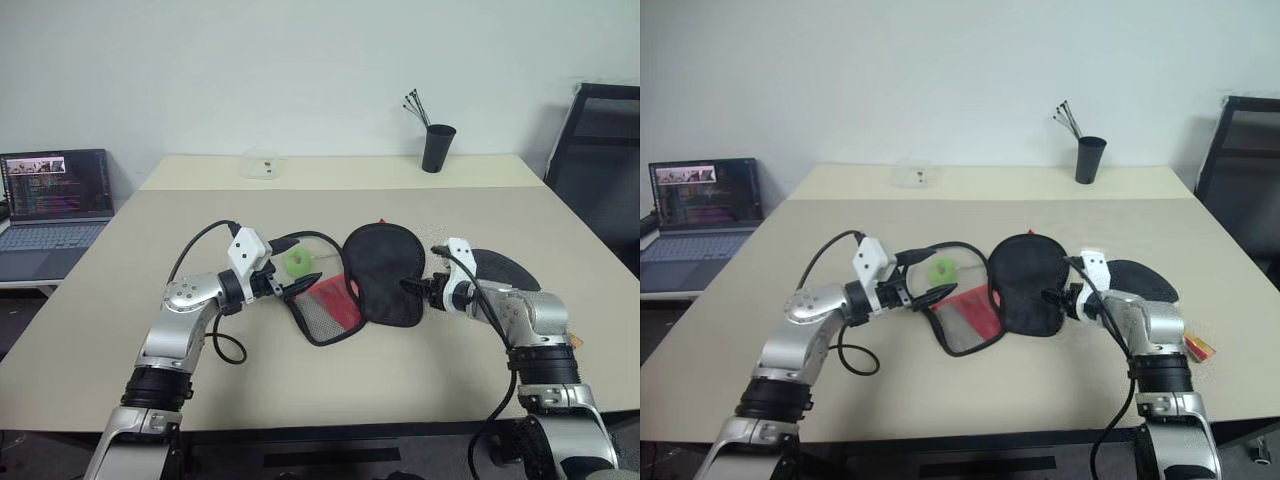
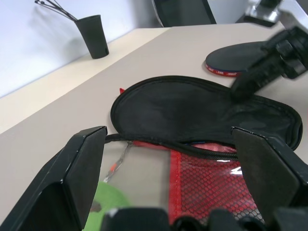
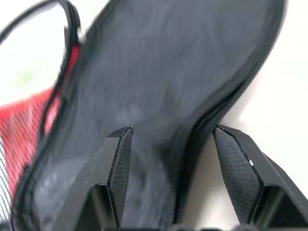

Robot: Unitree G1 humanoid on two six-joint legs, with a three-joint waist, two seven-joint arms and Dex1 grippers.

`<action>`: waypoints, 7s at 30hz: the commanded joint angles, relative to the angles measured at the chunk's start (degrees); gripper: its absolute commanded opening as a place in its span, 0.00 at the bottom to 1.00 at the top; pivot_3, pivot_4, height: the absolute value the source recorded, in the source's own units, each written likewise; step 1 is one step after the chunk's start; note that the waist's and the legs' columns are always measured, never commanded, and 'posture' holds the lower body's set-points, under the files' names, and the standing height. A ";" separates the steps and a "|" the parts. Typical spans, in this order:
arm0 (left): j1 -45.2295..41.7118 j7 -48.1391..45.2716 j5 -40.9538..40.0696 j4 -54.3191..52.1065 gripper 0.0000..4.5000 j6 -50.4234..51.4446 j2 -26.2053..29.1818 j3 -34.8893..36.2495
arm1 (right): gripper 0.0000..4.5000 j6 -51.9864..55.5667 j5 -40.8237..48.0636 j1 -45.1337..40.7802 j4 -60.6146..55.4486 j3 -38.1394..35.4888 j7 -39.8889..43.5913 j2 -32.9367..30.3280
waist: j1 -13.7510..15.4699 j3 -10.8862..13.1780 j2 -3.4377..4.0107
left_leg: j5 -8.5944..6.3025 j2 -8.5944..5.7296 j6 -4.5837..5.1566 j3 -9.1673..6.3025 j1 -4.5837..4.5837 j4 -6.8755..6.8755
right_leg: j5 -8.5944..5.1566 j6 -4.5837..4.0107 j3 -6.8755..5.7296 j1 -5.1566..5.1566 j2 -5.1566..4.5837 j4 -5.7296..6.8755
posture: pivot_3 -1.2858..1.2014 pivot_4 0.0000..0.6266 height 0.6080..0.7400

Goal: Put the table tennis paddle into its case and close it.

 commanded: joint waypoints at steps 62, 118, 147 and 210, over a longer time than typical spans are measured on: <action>1.91 -12.95 -10.47 -16.82 1.00 18.73 6.50 -2.89 | 0.96 -29.97 -15.96 8.56 26.09 5.16 35.85 -30.57 | -0.15 0.13 -0.14 | -0.02 -0.02 0.04 0.16 0.18 0.15 | 0.03 0.05 0.20 0.09 0.02 0.04 | 0.52 0.24 1.00; 9.32 -7.73 -11.34 -22.84 1.00 19.44 7.77 -0.65 | 0.24 0.15 -14.54 1.09 -14.81 4.37 -20.57 22.45 | -1.59 0.15 -0.18 | -0.05 0.07 0.10 0.94 -0.07 0.06 | 0.35 0.43 1.29 -0.63 0.02 0.10 | 0.52 0.24 1.00; 10.08 -6.59 -11.18 -22.84 1.00 18.95 7.13 -1.21 | 0.87 1.33 -14.64 3.66 -14.66 4.83 -23.63 26.44 | -1.57 0.14 -0.19 | -0.05 0.06 0.10 0.92 -0.07 0.06 | 0.35 0.43 1.29 -0.63 0.02 0.10 | 0.52 0.24 1.00; -19.24 0.65 6.97 16.39 0.01 6.25 -12.25 -9.90 | 0.96 -2.23 10.60 15.81 -40.85 -0.07 20.72 -24.82 | 0.10 0.20 -0.43 | -0.13 -0.11 0.23 1.04 -0.16 0.23 | 0.38 0.50 1.21 -0.55 -0.02 -0.02 | 0.52 0.24 1.00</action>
